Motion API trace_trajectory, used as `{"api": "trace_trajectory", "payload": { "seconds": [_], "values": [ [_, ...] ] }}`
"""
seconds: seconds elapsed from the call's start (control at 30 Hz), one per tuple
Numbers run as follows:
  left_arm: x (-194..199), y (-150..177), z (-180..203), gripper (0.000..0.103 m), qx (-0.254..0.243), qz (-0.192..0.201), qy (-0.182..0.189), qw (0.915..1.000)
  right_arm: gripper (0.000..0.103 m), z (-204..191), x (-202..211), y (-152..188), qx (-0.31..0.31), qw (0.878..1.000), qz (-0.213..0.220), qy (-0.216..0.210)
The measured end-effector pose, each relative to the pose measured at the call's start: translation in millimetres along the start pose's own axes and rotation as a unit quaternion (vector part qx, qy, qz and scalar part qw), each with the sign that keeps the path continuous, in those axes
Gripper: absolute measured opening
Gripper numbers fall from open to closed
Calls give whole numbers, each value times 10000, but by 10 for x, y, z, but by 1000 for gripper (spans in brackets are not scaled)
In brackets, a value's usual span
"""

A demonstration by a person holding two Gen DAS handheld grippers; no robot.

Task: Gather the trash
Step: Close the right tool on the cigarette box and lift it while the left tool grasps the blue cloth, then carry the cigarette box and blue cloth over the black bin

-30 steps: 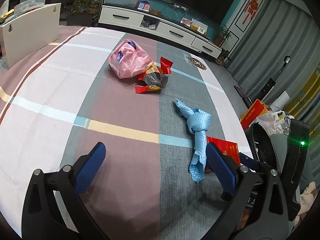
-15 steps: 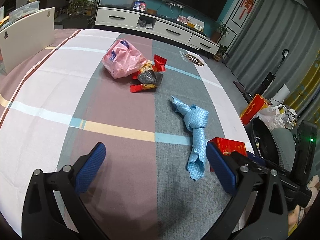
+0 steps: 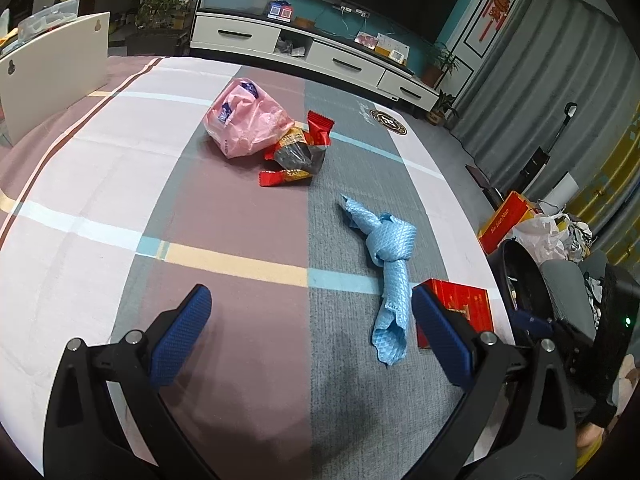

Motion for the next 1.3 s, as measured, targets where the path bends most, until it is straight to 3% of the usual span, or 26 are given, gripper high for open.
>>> {"api": "trace_trajectory", "payload": {
  "seconds": [0.23, 0.3, 0.43, 0.7, 0.8, 0.9, 1.07, 1.13, 1.2, 1.23, 1.3],
  "values": [
    [-13, 16, 25, 100, -57, -38, -3, 10000, 98, -358, 78, 102, 407, 9881, -269, -1458],
    [-15, 11, 28, 100, -55, -33, 3, 10000, 98, -337, 167, 79, 415, 9902, -50, -1331],
    [-65, -30, 95, 100, -218, -93, 0, 9997, 98, -194, 214, -25, 526, 9970, 294, -492],
    [-403, -292, 385, 100, -807, -335, 40, 9962, 97, -296, -162, -169, 1330, 9895, 244, -508],
    [-479, -308, 431, 100, -855, -420, 140, 9954, 73, -260, -216, -211, 1267, 9891, 152, -730],
    [-507, -275, 450, 100, -876, -476, 183, 9948, 60, -204, -186, -225, 1101, 9903, 201, -821],
    [-514, -193, 470, 99, -905, -482, 193, 9945, 58, -21, -7, -152, 733, 9951, 384, -533],
    [-539, -159, 532, 89, -1026, -486, 142, 9934, 58, 122, 144, -109, 441, 9969, 533, -378],
    [-586, -121, 602, 67, -1140, -505, 105, 9921, 58, 243, 253, -88, 169, 9975, 642, -236],
    [-624, -105, 642, 63, -1201, -546, 54, 9912, 58, 299, 302, -77, 38, 9975, 684, -195],
    [-661, -65, 686, 37, -1276, -585, -16, 9901, 58, 400, 396, -53, -221, 9966, 776, -192]
  ]
}}
Point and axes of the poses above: each gripper's, at about its wrist camera, not at the fingertips, and x roughly against the way its jaws point, z to its right, y to its underside, the point moved 1 cm from there along -x, roughly the way its jaws point, and after that the axes turned 5 degrees about y, right-handed, at the moved point
